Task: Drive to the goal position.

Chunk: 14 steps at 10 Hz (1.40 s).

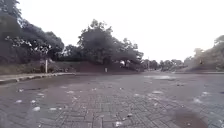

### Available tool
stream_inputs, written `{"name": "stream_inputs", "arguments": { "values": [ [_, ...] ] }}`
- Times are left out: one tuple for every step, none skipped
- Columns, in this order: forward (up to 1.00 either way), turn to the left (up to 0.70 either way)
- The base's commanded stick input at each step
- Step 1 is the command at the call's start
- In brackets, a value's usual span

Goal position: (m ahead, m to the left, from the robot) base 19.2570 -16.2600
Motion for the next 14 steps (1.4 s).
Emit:
{"name": "stream_inputs", "arguments": {
  "values": [
    [0.00,0.00],
    [0.00,0.00],
    [0.00,0.00],
    [0.25,0.00],
    [0.54,0.00],
    [0.70,-0.14],
    [0.70,-0.34],
    [0.70,-0.34],
    [0.70,-0.34],
    [0.70,-0.33],
    [0.70,-0.18],
    [0.70,-0.02],
    [0.70,0.00],
    [0.70,0.00]
  ]
}}
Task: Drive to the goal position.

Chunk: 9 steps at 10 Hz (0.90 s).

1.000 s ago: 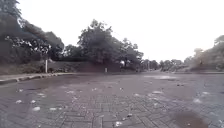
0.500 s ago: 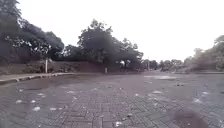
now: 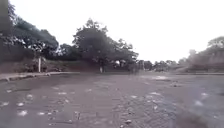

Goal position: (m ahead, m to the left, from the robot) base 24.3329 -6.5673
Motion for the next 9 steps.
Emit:
{"name": "stream_inputs", "arguments": {
  "values": [
    [0.70,0.00],
    [0.70,0.00],
    [0.70,0.00],
    [0.70,0.00],
    [0.70,0.00],
    [0.70,0.00],
    [0.70,0.00],
    [0.70,0.00],
    [0.70,0.00]
  ]
}}
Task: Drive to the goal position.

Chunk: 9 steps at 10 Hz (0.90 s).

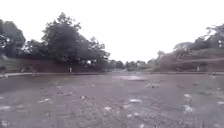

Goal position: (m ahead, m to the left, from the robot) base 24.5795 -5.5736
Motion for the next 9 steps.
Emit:
{"name": "stream_inputs", "arguments": {
  "values": [
    [0.70,0.00],
    [0.70,0.00],
    [0.70,0.00],
    [0.70,0.00],
    [0.70,-0.04],
    [0.70,-0.29],
    [0.70,-0.29],
    [0.70,-0.06],
    [0.70,0.00]
  ]
}}
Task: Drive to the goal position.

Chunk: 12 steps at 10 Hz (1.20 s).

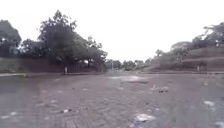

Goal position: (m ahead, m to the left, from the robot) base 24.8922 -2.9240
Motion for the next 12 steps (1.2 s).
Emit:
{"name": "stream_inputs", "arguments": {
  "values": [
    [0.70,0.00],
    [0.70,0.00],
    [0.70,0.00],
    [0.70,0.00],
    [0.70,0.00],
    [0.70,0.00],
    [0.70,0.00],
    [0.70,0.00],
    [0.70,0.00],
    [0.70,0.00],
    [0.70,0.00],
    [0.70,0.00]
  ]
}}
